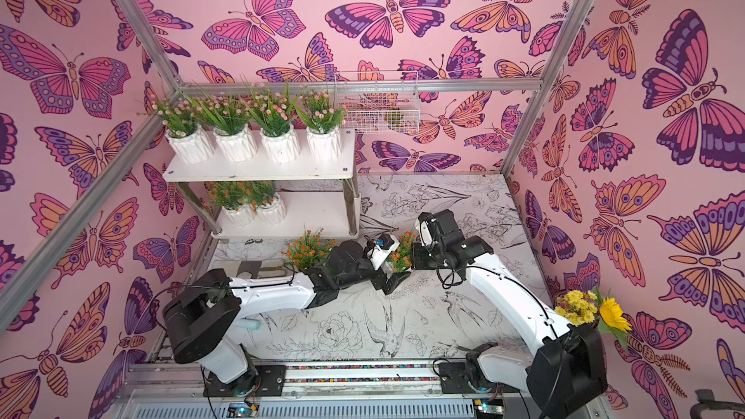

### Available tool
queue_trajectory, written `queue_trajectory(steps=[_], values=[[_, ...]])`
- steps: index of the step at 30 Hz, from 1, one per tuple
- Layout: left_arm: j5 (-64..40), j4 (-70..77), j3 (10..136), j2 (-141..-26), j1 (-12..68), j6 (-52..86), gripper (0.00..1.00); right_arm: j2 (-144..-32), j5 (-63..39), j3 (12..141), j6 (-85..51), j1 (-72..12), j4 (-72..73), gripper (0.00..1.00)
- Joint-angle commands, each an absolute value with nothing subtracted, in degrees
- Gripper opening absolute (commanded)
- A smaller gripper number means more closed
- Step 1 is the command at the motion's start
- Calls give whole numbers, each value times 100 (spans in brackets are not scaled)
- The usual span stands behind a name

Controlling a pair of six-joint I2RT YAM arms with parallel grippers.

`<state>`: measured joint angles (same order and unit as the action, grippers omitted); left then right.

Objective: Place the baby's breath potted plants on the rack by color
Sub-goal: Place the baby's breath potted plant on the rack.

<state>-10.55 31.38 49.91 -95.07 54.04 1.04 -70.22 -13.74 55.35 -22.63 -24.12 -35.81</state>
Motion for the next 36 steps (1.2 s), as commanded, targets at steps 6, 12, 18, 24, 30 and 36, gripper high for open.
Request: queue_trajectory(steps=[6, 12, 18, 24, 30, 36], values=[[-1031, 3097, 5198, -9764, 5447, 86, 100, -6938, -1624, 5737, -2307, -2383, -3201, 4], [-949, 3041, 5256, -9841, 5448, 86, 100, -6918, -1663, 5704, -2319, -2386, -3160, 4], [-914, 2982, 5321, -9895, 5442, 97, 99, -6903, -1683, 5653, -2338, -2382, -3120, 4], [-914, 2906, 5357, -9919, 5445, 92, 84, -6844, -1696, 5561, -2373, -2382, -3049, 4], [-933, 2830, 5388, -9935, 5449, 99, 76, -6811, -1665, 5484, -2398, -2378, -3014, 4], [-812, 2701, 5445, -9929, 5439, 62, 72, -6786, -1553, 5399, -2399, -2364, -2999, 6]])
